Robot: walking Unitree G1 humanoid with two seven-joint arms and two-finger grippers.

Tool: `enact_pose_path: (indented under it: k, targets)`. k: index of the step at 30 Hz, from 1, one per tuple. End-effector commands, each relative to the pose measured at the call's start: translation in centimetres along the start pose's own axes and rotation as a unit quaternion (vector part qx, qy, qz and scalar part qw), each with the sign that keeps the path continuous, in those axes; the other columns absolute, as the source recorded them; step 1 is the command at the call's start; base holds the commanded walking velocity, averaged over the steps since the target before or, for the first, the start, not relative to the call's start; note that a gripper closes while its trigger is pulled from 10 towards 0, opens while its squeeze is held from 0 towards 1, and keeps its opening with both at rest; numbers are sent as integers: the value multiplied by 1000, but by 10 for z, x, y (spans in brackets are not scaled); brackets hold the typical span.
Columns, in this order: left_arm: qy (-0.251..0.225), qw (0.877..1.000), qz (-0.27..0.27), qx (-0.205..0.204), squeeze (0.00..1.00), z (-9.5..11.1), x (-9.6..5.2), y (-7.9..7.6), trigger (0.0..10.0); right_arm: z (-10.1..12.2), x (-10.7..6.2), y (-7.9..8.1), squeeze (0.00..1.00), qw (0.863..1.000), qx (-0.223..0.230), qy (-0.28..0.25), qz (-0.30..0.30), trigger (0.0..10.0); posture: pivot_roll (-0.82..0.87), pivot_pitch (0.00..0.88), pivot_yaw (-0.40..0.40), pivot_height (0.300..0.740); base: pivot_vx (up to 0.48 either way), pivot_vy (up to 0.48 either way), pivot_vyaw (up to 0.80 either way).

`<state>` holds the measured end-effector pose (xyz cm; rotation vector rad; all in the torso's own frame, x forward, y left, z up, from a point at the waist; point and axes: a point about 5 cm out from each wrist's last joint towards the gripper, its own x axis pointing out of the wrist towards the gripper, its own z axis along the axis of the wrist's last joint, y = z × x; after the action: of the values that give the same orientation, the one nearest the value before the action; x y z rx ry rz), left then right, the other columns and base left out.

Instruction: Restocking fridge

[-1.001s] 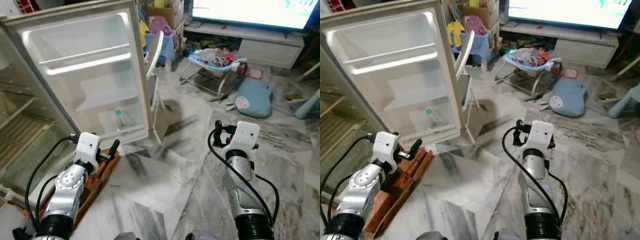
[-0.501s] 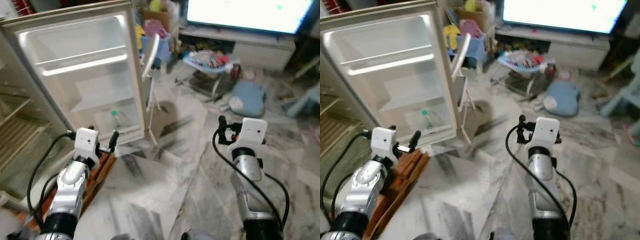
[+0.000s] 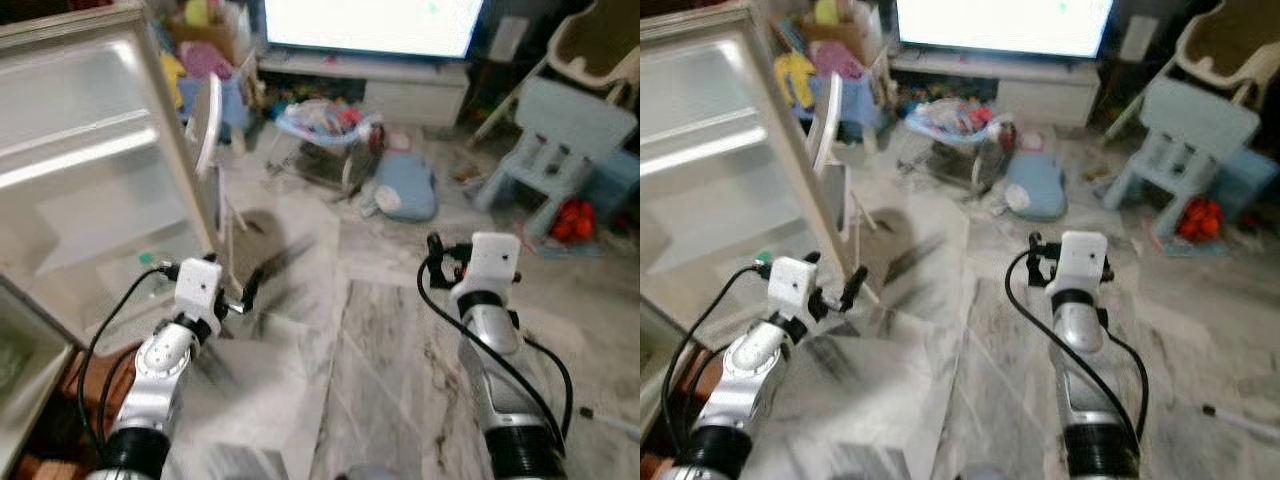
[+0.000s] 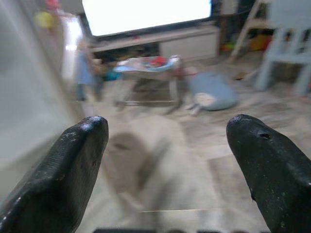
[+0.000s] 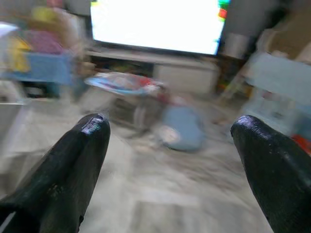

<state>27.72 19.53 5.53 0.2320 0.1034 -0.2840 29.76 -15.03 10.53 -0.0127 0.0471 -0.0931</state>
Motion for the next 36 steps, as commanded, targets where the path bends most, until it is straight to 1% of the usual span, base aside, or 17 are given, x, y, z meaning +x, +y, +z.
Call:
enact_pose_path:
  k: [1, 3, 6, 9, 11, 12, 16, 17, 21, 28, 29, 36]
  targets:
    - [-14, 1000, 0, 1, 0, 9, 8, 0, 10000, -6, -1, -8, 0, 1000, -10, 13, -16, 10000, 62, 0, -34, 740, 0, 0, -800]
    - [-12, 1000, 0, 0, 0, 8, 7, 2, 10000, -6, -2, -7, 0, 1000, -11, 12, -16, 10000, 61, 0, -33, 740, 0, 0, -800]
    - [0, 1000, -2, -10, 0, 3, 4, 2, 10000, -9, -4, -13, 0, 999, -15, 16, -27, 10000, 59, 0, -30, 740, 0, 0, -800]
    - [-1, 1000, -4, -17, 0, 3, 3, -1, 10000, -13, -6, -19, 0, 999, -15, 22, -38, 10000, 63, 0, -34, 740, 0, 0, -800]
    - [0, 1000, -7, -12, 0, 2, 2, -3, 10000, -15, -6, -21, 0, 998, -21, 25, -48, 10000, 61, 0, -38, 740, 0, 0, -800]
    - [-2, 1000, -8, -12, 0, 1, 2, -4, 10000, -16, -7, -21, 0, 998, -26, 27, -49, 10000, 59, 0, -37, 740, 0, 0, -800]
    - [-11, 1000, -18, -15, 0, 2, 2, -9, 10000, -13, -6, -17, 0, 999, -26, 18, -40, 10000, 50, 0, -35, 740, 124, 0, -800]
    - [-13, 1000, -20, -16, 0, 3, 3, -10, 10000, -11, -5, -17, 0, 998, -35, 10, -46, 10000, 50, 0, -35, 740, 311, 0, -800]
    - [-14, 1000, -22, -17, 0, 4, 3, -11, 10000, -9, -4, -18, 0, 998, -43, 4, -52, 10000, 48, 0, -35, 740, 327, 0, -800]
    - [-11, 999, -25, -18, 0, 3, 4, -10, 10000, -9, -4, -14, 0, 998, -44, 2, -45, 10000, 38, 0, -27, 740, 413, 0, -800]
    - [-9, 999, -27, -20, 0, 2, 3, -11, 10000, -9, -4, -13, 0, 998, -38, 1, -42, 10000, 38, 0, -27, 740, 461, 0, 0]
    - [-10, 999, -31, -18, 0, 3, 5, -12, 10000, -8, -4, -9, 0, 999, -38, -3, -37, 10000, 38, 0, -27, 740, 475, 0, 0]
